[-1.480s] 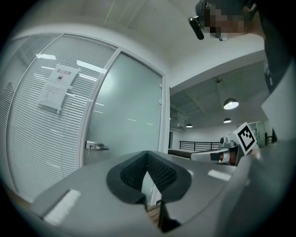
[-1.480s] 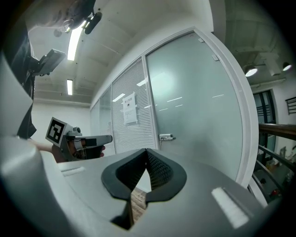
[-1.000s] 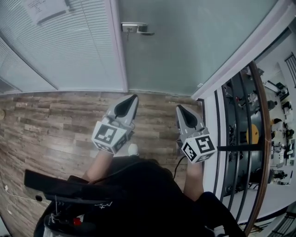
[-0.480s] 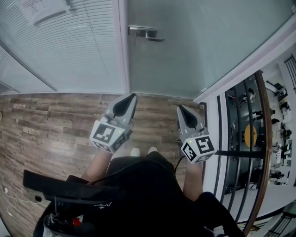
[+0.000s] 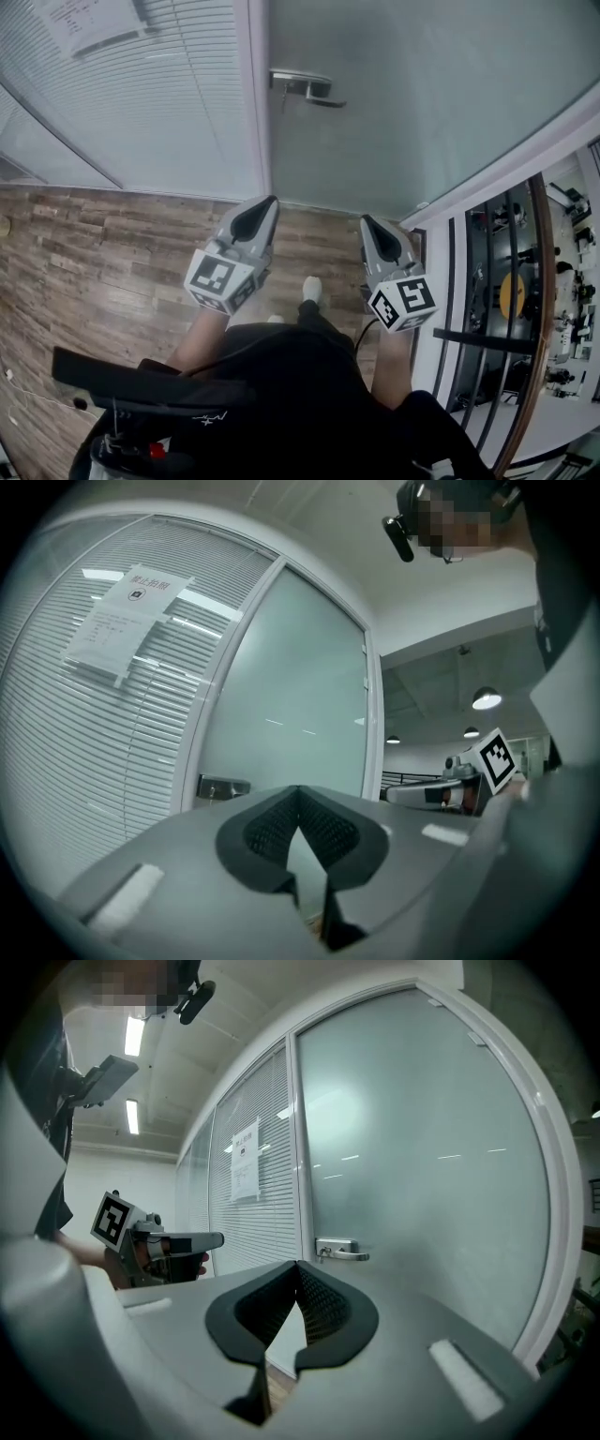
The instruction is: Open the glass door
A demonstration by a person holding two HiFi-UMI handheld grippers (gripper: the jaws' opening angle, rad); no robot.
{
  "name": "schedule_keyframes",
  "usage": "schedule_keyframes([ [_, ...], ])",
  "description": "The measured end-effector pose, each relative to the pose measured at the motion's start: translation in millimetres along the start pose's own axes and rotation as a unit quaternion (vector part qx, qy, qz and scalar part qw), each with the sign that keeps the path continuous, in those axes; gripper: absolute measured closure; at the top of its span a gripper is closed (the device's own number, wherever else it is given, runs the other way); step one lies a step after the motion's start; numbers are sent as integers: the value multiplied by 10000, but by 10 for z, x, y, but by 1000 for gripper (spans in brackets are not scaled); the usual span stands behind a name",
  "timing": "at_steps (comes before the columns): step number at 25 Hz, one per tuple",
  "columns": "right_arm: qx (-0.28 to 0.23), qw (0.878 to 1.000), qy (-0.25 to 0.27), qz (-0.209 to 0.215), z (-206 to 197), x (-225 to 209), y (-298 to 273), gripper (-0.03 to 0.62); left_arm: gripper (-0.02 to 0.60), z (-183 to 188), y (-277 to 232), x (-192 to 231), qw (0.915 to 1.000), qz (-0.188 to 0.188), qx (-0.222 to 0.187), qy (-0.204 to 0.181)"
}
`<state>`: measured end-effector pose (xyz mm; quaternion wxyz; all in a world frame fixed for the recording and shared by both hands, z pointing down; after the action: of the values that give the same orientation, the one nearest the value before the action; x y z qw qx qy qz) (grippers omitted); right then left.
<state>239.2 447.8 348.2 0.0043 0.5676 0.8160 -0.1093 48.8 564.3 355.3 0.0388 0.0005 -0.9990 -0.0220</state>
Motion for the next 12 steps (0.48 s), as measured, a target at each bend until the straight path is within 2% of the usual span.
schedule_keyframes([
  [6,31,9997,168,187,81,-347,-349,591,583,27,-374,101,9999,91,13,-107],
  [12,191,9980,384,454,186,-765,-701,591,583,76,-792,173,9989,425,11,-170],
])
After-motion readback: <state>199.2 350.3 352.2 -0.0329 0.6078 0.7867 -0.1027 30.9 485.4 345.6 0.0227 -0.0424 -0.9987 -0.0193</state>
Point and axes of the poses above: the fingertips, and each gripper's own axes: y backward along the fingers, x to its left, z out of its top, the point moved 6 cm from there along y, backward along the fingers, and after that the axes turned 5 degrees about -y, right-handed, at the moved point
